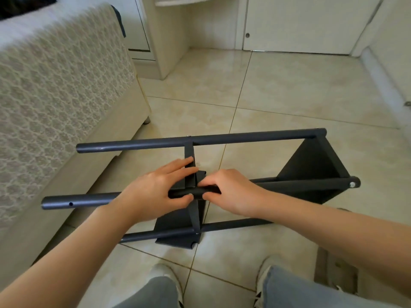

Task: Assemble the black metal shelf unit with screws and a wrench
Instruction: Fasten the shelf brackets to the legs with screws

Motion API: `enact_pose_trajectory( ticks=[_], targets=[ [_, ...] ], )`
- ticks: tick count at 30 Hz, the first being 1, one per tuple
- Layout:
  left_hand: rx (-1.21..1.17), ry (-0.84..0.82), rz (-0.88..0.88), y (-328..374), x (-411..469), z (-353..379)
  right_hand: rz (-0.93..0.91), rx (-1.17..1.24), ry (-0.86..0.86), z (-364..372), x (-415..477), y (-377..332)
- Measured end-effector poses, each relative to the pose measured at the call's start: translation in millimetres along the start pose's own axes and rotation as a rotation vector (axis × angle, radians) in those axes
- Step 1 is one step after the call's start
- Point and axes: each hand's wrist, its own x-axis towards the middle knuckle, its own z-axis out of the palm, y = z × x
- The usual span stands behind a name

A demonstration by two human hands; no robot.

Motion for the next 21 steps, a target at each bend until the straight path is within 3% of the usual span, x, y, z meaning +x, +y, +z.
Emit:
enact_pose_trajectory(
  ticks=[4,9,13,17,21],
  targets=[
    [0.007,0.153,-0.081,8.9,-13.1,5.0,-0.022,-0.073,0.06,-0.5,-5.0,-2.6],
    [-0.274,0.473,-0.186,17.6,-48.6,12.0,0.033,-0.118,0.111,-7.5,-13.1,-1.7],
    [-0.359,0.664,-0.239,23.6,-73.1,19.2,0.042,-0.143,0.121,-10.9,-14.8,-0.7],
    [-0.552,0.65,-0.422,33.2,-84.2,30.3,0.044,-0.153,0.12,-10.8,-13.6,-0.6],
    [-1.088,0.514,-0.75,30.5,-78.0,28.7,0.046,-0.167,0.119,-11.7,-13.2,-0.2]
  ],
)
